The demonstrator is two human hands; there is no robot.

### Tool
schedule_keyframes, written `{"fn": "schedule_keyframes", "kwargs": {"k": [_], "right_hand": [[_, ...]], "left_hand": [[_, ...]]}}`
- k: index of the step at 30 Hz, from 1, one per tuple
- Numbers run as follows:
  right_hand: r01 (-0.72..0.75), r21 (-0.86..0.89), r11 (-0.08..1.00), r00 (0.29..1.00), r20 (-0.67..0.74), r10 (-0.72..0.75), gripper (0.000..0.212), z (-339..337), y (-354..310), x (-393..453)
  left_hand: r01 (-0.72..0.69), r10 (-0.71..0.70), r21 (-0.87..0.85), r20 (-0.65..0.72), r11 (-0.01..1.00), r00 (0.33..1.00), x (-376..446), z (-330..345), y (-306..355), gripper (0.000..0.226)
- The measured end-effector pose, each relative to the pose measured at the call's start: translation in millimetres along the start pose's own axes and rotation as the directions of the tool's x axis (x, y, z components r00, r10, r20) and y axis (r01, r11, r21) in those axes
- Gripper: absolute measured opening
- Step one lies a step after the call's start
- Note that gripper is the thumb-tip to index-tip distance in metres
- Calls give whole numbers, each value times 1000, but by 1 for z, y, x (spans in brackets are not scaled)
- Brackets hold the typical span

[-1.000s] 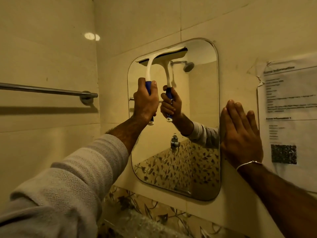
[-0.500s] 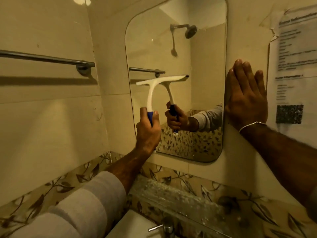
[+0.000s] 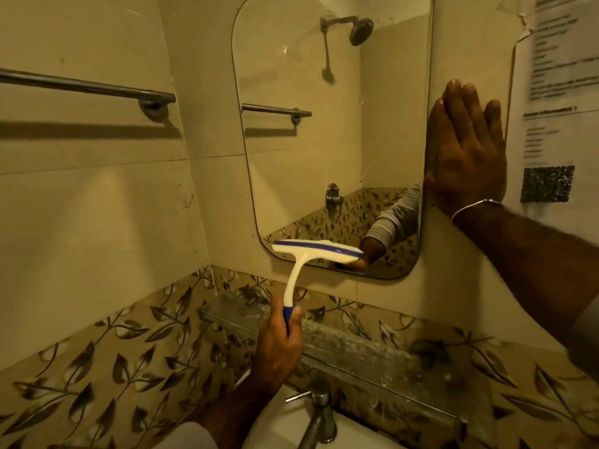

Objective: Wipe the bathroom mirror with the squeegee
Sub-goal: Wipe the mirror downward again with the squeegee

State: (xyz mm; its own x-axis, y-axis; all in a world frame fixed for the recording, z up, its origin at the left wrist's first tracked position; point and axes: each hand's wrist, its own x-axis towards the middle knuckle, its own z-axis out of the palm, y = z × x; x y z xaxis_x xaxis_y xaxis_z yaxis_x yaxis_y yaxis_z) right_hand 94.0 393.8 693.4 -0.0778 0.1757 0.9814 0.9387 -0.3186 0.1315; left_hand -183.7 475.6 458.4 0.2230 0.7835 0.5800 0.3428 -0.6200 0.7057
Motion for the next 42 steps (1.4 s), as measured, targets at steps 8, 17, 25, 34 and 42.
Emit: {"fn": "schedule_keyframes", "kwargs": {"k": [8, 17, 25, 34, 42], "right_hand": [[0, 1, 1000, 1000, -13, 0, 73, 0, 0, 0], [1, -8, 1000, 1000, -14, -1, 70, 2, 1, -1], [9, -8, 1000, 1000, -12, -9, 72, 1, 1, -1], [13, -42, 999, 999, -42, -14, 77, 5, 1, 0], [27, -43, 999, 998, -57, -29, 70, 6, 2, 0]], "left_hand": [[63, -64, 44, 22, 997, 998, -18, 3, -6, 25], [82, -90, 106, 66, 991, 994, -20, -4, -9, 26], [163, -170, 61, 128, 985, 977, -42, 3, -19, 15], [45, -52, -92, -70, 995, 996, 28, -31, 48, 3], [-237, 174, -209, -279, 949, 944, 160, -60, 186, 16]]}}
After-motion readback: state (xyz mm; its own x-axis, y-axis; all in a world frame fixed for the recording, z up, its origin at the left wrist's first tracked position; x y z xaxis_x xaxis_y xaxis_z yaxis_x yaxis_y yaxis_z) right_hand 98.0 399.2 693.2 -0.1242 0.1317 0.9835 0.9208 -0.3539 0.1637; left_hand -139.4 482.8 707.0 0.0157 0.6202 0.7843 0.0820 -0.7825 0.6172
